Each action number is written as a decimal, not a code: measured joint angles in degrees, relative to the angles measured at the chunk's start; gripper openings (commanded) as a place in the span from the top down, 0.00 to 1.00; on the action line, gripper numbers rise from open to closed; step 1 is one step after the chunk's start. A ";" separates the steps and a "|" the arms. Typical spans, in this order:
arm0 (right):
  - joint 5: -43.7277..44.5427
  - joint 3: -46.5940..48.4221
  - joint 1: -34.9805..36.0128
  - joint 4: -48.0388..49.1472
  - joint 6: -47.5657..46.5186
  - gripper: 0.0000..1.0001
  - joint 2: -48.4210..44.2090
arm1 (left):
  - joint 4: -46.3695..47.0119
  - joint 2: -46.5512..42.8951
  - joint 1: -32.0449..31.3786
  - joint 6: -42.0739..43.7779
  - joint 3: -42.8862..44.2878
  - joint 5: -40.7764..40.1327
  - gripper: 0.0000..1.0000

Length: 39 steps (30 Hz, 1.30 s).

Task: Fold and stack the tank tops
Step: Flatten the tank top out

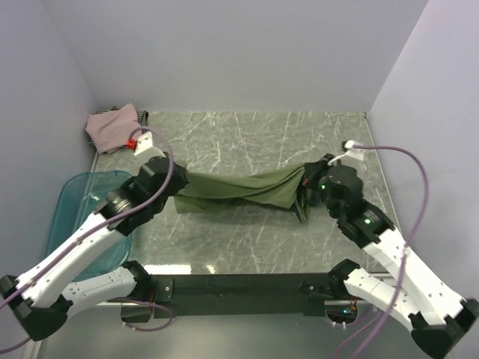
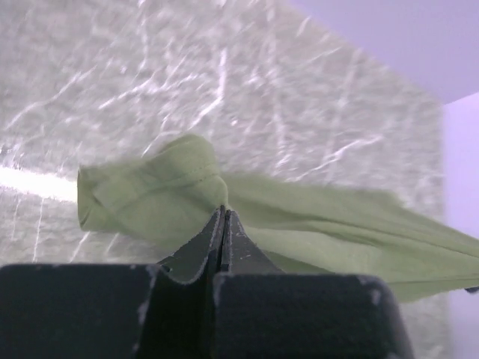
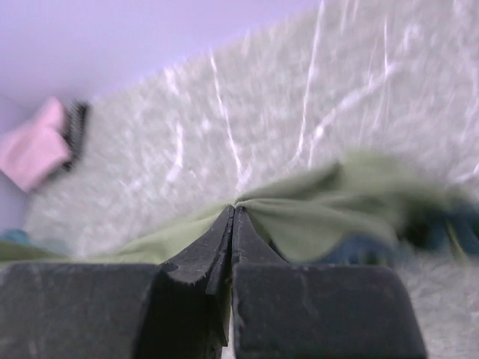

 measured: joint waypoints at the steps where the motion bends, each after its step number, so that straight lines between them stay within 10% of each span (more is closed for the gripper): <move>1: 0.48 1.44 -0.02 -1.22 -0.39 1.00 -1.42 | -0.74 -1.42 -1.99 -0.02 1.03 -0.81 0.99; 14: 2.16 12.87 -1.57 -7.61 -5.73 1.00 0.96 | -1.36 0.13 -3.58 -0.28 6.49 -1.22 0.99; 20: -6.51 6.56 -7.74 -4.31 -4.33 0.99 14.23 | 7.74 13.27 10.14 -0.42 -2.32 15.04 0.99; 23: -12.39 3.74 -11.80 -3.96 -3.34 0.81 22.38 | 10.32 20.79 17.38 -0.37 -5.79 22.80 0.99; 28: -17.97 3.21 -14.75 -2.69 -1.73 0.40 30.77 | 15.43 30.36 22.49 0.44 -5.90 32.44 0.59; 31: -19.47 3.21 -14.75 -2.01 -1.36 0.39 30.42 | 17.18 31.23 23.82 0.48 -5.81 35.56 0.40; 39: -21.18 -0.26 -14.73 2.12 0.20 0.47 23.28 | 14.82 27.41 25.57 0.02 -3.63 33.59 0.29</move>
